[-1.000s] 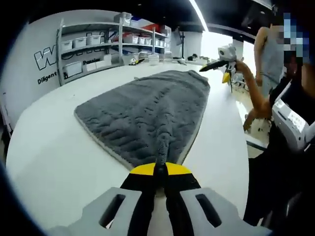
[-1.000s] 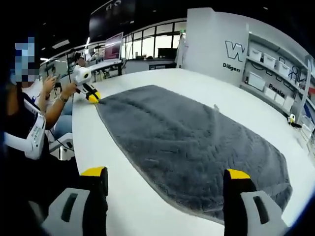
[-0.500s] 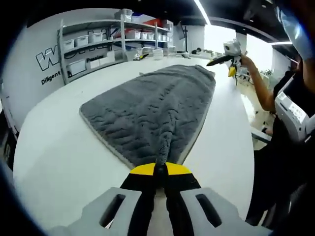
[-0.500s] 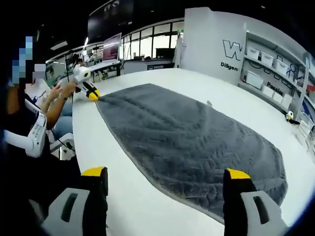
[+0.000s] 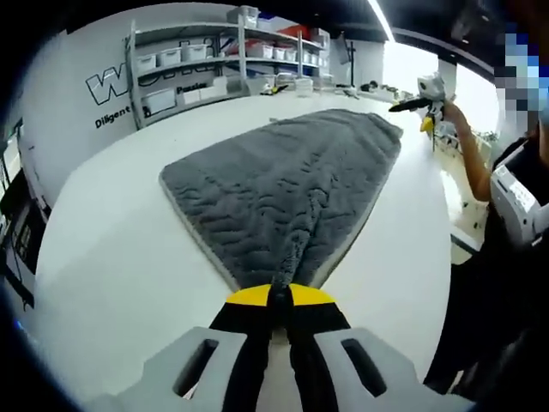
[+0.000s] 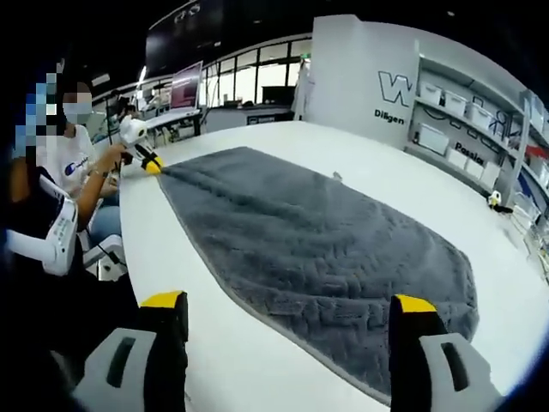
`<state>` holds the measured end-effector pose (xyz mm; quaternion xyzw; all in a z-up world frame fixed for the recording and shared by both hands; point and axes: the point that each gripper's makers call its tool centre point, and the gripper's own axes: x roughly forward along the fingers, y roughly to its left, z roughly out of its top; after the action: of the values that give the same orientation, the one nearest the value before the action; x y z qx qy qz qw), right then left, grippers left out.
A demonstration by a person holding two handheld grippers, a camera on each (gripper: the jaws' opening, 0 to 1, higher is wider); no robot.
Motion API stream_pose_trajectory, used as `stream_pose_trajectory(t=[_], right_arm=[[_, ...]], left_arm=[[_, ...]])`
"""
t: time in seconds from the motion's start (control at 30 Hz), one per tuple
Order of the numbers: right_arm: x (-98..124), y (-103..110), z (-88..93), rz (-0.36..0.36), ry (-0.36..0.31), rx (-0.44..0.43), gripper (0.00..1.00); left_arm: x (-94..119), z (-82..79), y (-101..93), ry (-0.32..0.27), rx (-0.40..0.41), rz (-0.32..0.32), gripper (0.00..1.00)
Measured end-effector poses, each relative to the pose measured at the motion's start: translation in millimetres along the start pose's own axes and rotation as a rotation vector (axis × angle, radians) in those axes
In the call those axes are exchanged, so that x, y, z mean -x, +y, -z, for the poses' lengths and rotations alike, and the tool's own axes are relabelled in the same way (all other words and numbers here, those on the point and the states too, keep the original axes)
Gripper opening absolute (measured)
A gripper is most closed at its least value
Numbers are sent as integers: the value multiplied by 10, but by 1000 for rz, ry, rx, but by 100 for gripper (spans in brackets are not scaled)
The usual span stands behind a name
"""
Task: Open the folded towel by lifting each exposed corner and separating the folded layers until the towel lies flat within the target outline without major curled edges
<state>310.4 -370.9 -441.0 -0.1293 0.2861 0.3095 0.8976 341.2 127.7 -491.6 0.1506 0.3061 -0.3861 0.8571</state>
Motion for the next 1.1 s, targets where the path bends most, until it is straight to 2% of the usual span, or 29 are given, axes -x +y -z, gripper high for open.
stream_pose_trajectory(t=[0.37,0.97,1.1], right_arm=[[53,-69,75,19,-2,-32,99],[63,-112,180,24,13,-60,99],[59,-114,195,24,15,-60,99]], left_arm=[[223,190,204,31,61,-89,5],[563,474,389,57,128,-204,5],[613,517,403,71,116,-228,5]])
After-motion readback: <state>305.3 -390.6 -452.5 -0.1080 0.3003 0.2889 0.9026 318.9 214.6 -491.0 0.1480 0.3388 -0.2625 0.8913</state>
